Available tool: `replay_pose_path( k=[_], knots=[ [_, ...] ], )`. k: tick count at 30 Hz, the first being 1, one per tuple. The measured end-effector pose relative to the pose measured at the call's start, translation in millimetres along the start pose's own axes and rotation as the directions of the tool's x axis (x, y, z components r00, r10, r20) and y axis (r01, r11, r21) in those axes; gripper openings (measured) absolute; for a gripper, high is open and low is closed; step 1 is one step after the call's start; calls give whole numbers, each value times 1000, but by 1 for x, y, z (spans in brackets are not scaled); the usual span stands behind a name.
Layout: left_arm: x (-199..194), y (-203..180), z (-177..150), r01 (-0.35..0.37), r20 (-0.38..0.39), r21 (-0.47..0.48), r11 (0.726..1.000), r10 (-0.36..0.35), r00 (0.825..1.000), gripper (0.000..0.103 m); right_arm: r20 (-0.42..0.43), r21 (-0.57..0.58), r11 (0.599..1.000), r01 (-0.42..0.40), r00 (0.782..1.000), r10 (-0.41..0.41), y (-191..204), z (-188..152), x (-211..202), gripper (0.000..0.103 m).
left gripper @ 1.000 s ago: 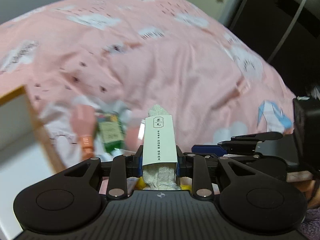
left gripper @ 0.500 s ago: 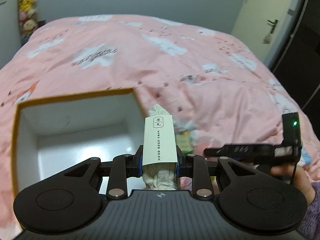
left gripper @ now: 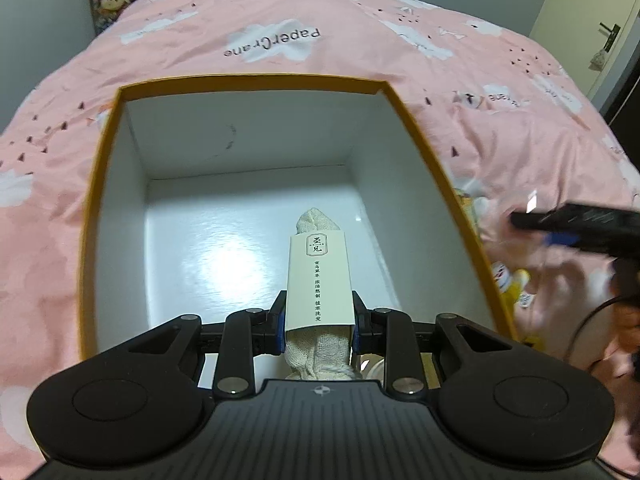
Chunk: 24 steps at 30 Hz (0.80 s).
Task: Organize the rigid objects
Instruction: 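Carry the pouch to the box while right tool grasps the pink sponge cup, then lower pouch and sponge cup into the box and open both tools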
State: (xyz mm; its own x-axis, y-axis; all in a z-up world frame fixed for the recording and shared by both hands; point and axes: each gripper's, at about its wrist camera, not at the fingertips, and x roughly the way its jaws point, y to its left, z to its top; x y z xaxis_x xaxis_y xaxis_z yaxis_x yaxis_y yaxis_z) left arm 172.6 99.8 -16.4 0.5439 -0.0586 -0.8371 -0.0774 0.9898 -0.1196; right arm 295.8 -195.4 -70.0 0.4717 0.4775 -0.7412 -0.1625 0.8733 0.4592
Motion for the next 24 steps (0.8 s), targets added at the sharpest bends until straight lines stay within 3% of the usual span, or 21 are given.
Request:
replay_pose_path(
  k=[6, 10, 14, 18, 21, 24],
  knots=[
    [-3, -5, -9, -73, 55, 10, 997, 72, 996, 31, 94, -226, 970, -92, 989, 115, 60, 5, -52, 65],
    [-2, 6, -11, -21, 77, -75, 997, 27, 997, 31, 80, -402, 908, -121, 983, 166, 113, -1, -63, 65],
    [3, 20, -10, 47, 75, -168, 985, -35, 997, 31, 46, -566, 821, -80, 991, 129, 155, -16, -50, 65],
    [10, 38, -14, 117, 66, -274, 954, -103, 992, 31, 35, -720, 694, -16, 998, 59, 185, -31, -31, 64],
    [17, 48, -15, 149, 52, -330, 932, -139, 989, 31, 17, -802, 598, 0, 1000, 23, 202, -39, -21, 63],
    [24, 53, -16, 165, 34, -368, 915, -164, 986, 31, -18, -840, 542, -8, 1000, -13, 212, -43, -9, 62]
  ],
)
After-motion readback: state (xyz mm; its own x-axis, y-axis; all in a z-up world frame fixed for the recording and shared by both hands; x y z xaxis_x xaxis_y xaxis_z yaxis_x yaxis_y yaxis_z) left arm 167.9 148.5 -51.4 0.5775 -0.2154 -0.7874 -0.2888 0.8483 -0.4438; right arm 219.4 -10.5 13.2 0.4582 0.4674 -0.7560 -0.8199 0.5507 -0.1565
